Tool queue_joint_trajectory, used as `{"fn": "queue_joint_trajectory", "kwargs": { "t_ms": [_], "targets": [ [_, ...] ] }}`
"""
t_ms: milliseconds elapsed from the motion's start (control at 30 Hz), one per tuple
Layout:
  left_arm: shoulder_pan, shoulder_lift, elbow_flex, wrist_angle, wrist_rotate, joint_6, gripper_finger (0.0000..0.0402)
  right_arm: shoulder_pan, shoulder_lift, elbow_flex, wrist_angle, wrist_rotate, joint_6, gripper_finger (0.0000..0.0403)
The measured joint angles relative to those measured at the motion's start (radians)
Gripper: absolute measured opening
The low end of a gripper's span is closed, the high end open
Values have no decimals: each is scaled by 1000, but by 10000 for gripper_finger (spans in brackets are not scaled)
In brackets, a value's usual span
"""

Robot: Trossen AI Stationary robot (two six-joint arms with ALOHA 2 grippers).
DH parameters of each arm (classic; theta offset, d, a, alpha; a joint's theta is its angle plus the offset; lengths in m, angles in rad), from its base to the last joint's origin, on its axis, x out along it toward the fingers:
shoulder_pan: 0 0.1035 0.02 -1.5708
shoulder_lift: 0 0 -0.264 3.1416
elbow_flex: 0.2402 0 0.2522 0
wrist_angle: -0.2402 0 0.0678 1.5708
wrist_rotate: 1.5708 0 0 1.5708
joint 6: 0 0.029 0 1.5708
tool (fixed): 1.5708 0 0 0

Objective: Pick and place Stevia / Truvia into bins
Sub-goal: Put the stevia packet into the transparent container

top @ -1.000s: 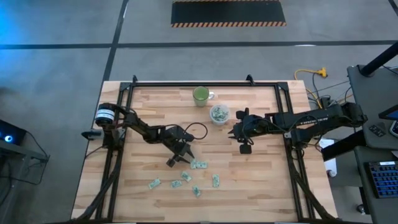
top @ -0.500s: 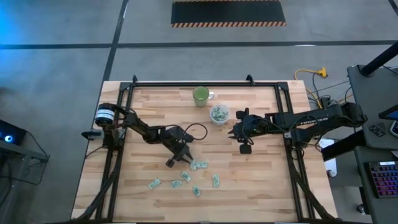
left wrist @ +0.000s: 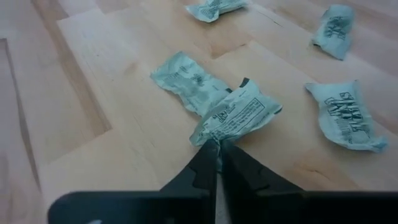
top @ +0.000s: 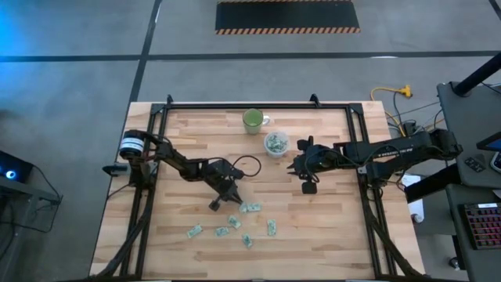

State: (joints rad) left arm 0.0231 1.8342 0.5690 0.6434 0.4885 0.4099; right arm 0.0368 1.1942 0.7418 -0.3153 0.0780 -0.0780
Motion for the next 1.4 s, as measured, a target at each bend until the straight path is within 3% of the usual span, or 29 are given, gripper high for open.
{"fn": "queue_joint_trajectory", "kwargs": {
  "t_ms": [133,367,467,667,867,1067,1400],
  "targets": [
    [2,-38,-1,-10,-118,-3,1,0,0,-2,0,0,0,68],
    [2,-83,30,-4,-546,2,0,0,0,-2,0,0,0,68],
    [4,-84,63,1,-636,49,0,0,0,-2,-2,0,15,68],
    [8,-84,170,2,-641,83,0,0,0,-4,-7,0,25,68],
    [22,-84,273,2,-753,180,0,0,0,-5,-30,0,58,68],
    [88,-84,344,-6,-786,215,0,0,0,-6,-40,0,72,68],
    [184,-3,466,-175,-780,200,0,0,0,-6,-48,1,71,68]
  ]
}}
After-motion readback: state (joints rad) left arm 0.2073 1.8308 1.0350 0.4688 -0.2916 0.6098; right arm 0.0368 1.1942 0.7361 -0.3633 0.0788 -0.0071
